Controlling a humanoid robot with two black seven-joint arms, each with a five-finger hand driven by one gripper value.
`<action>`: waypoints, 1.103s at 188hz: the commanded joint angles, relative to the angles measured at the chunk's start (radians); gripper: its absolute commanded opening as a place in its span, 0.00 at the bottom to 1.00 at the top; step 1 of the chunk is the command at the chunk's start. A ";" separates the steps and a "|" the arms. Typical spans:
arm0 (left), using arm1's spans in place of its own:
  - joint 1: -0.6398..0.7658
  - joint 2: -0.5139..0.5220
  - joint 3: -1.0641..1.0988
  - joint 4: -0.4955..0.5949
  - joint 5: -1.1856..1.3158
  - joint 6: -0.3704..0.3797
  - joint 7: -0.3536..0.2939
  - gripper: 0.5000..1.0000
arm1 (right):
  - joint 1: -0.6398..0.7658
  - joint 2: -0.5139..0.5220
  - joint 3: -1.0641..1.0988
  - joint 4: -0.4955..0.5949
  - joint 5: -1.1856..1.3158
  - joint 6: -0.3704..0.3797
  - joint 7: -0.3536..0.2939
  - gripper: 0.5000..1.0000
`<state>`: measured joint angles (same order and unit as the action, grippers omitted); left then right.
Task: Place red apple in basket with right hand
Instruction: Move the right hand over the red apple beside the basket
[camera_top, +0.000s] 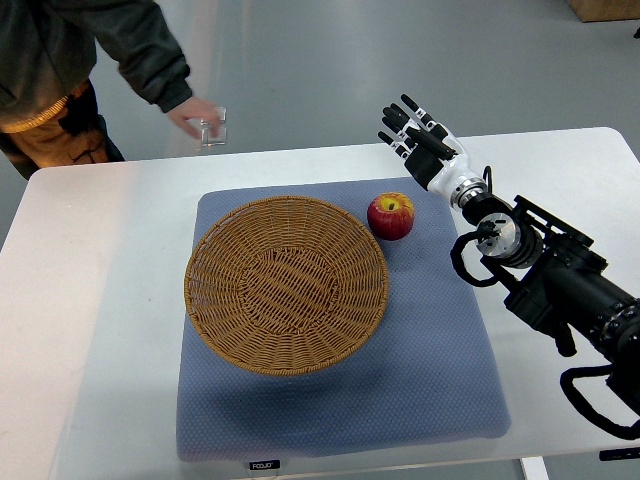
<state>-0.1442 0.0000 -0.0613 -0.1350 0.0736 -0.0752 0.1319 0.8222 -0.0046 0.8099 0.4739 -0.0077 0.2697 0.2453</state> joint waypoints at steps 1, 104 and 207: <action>0.000 0.000 0.001 -0.002 0.000 0.000 0.000 1.00 | 0.000 0.000 0.000 0.000 -0.001 -0.004 -0.001 0.85; 0.000 0.000 -0.008 -0.002 0.000 0.000 -0.003 1.00 | 0.475 -0.164 -0.721 0.021 -0.577 0.198 -0.138 0.85; 0.000 0.000 -0.008 -0.003 0.000 -0.002 -0.005 1.00 | 0.627 -0.207 -1.287 0.226 -0.788 0.120 -0.153 0.84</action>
<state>-0.1442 0.0000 -0.0682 -0.1382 0.0736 -0.0753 0.1277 1.4873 -0.2115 -0.4793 0.7027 -0.7581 0.4362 0.0844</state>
